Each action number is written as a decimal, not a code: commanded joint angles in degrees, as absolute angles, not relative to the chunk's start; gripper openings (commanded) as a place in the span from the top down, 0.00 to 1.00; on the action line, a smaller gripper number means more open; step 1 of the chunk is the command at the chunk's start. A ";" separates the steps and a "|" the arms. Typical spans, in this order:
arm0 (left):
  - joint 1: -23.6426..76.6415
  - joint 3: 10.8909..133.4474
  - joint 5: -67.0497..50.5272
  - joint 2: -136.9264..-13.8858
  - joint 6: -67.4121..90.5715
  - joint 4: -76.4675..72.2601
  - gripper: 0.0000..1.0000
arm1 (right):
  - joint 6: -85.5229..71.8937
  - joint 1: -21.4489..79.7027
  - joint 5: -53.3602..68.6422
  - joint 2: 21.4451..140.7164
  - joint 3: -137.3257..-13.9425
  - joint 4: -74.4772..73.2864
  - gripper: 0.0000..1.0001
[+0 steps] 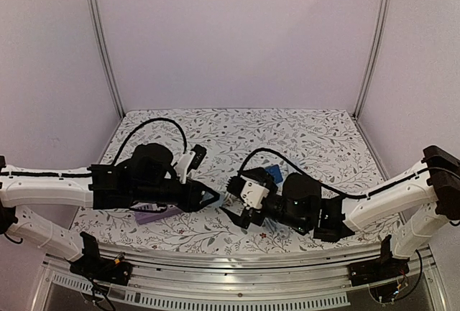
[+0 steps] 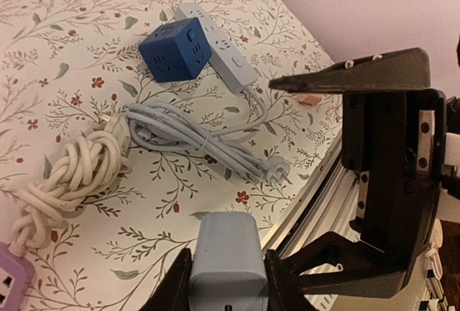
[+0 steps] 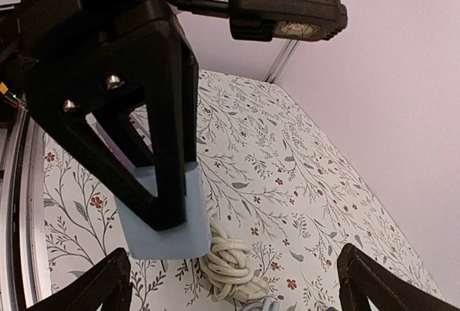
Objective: Insert the plug
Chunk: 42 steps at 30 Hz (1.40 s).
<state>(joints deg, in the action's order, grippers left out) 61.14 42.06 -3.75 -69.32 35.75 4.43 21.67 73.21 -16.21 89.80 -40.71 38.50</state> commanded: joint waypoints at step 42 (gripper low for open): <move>52.47 58.71 14.12 -78.17 -9.60 49.78 1.00 | 11.67 64.38 -12.73 87.24 -32.71 42.10 0.01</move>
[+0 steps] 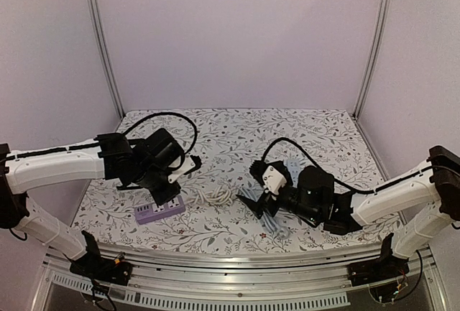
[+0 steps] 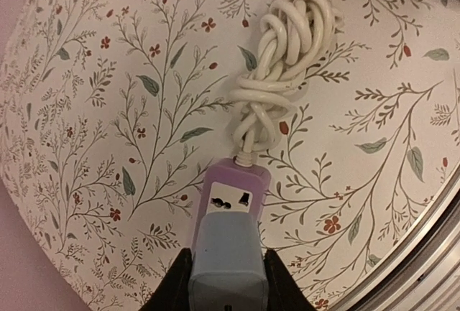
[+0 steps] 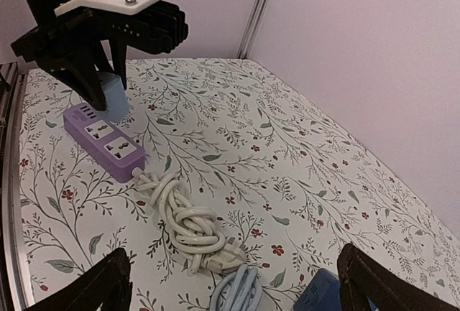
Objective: Insert the plug
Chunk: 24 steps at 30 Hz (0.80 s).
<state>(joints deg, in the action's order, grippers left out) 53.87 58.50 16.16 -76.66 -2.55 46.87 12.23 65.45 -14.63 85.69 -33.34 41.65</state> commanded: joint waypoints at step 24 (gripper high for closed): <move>45.97 53.83 3.53 -80.50 -24.32 44.65 1.00 | 11.06 62.87 -10.55 85.17 -30.92 42.39 0.01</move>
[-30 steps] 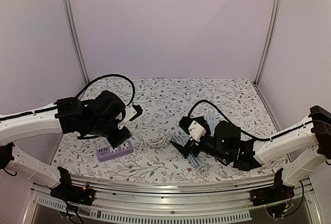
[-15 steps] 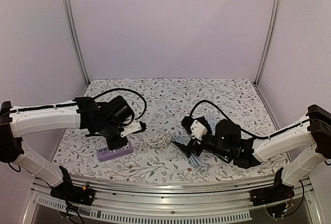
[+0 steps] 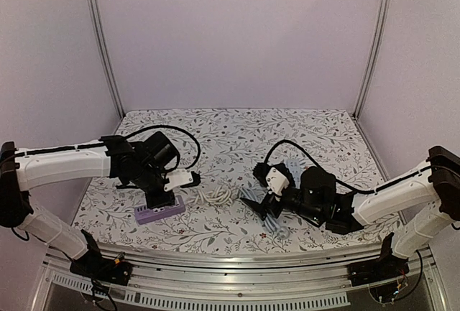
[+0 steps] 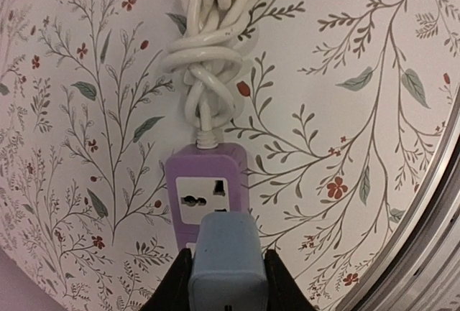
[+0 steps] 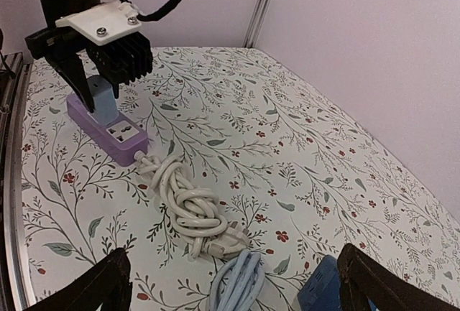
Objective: Insert the plug
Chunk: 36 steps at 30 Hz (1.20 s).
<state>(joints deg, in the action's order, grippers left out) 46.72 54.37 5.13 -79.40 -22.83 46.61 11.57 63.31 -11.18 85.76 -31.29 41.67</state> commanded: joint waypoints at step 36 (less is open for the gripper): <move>44.03 53.64 4.48 -84.69 -22.04 41.88 1.00 | 10.81 62.91 -9.49 85.35 -30.99 42.36 0.01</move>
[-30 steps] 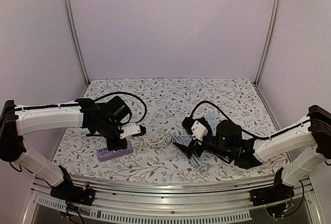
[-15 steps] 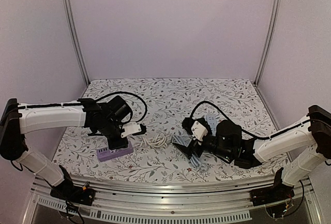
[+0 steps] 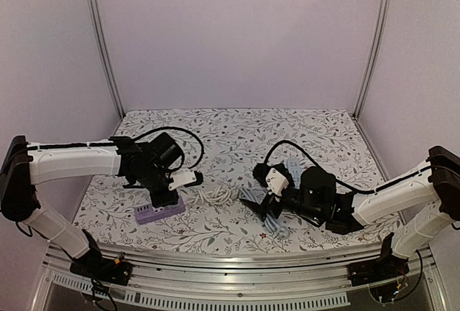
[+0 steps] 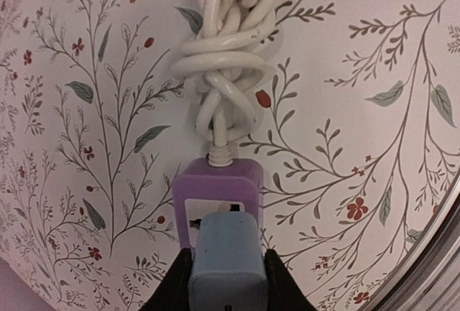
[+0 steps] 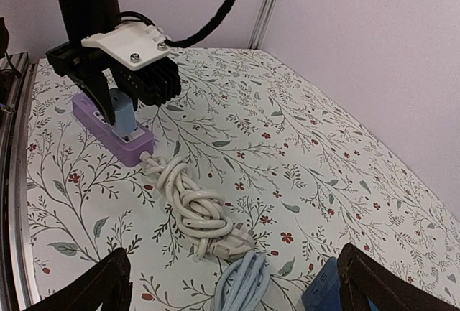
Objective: Insert the plug
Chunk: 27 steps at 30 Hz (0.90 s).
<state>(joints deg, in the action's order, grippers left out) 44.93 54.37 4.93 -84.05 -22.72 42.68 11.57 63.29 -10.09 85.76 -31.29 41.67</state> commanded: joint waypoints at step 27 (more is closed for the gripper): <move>43.28 51.99 1.23 -85.78 -20.92 40.22 1.00 | 10.63 62.92 -9.15 85.56 -31.18 42.01 0.01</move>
